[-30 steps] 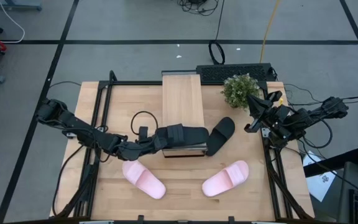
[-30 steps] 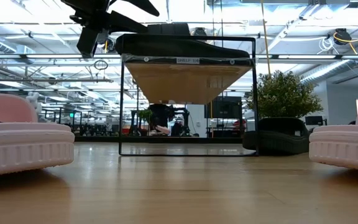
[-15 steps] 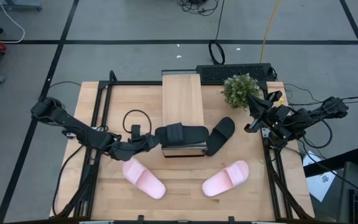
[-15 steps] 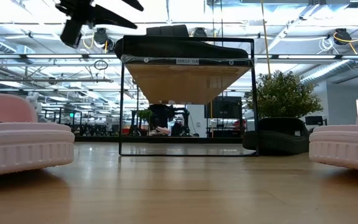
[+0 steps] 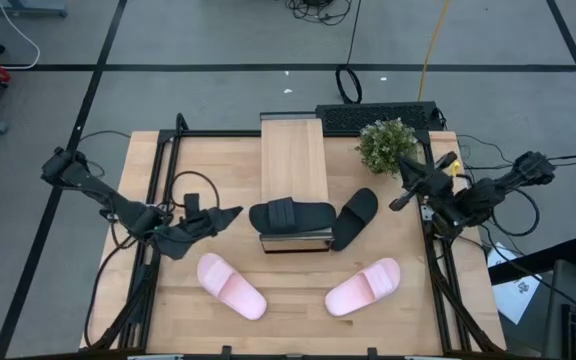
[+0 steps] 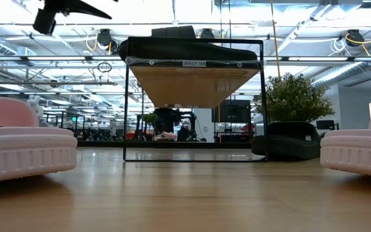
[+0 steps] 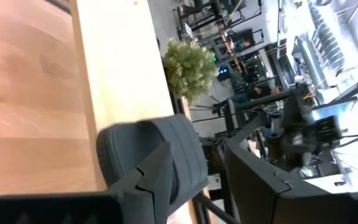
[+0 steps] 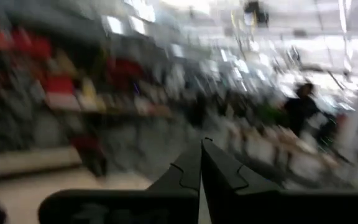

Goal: Pick and place slides into the shelf
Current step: Put the black slide on the shelf

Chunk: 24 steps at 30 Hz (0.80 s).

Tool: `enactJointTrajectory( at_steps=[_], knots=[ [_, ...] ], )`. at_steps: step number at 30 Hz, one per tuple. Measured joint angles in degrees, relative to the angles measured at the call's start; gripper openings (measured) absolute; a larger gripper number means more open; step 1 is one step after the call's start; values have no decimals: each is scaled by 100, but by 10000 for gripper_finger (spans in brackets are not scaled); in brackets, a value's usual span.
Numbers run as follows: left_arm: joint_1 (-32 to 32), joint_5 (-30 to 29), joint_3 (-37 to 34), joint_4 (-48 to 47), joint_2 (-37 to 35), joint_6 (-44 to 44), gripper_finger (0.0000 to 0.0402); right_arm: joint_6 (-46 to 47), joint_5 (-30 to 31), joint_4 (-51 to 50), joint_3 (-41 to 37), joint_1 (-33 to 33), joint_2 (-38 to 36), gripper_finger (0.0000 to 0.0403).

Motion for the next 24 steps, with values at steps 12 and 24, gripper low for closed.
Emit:
enactJointTrajectory(
  at_steps=[12, 24],
  knots=[
    [21, -54, -5, -587, -300, -21, 140, 2186, 1377, -295, -28, 2221, 177, 2],
    [-1, -41, -7, -646, -294, 53, 140, 4652, 1376, -292, -1539, 2809, 194, 2]
  ],
)
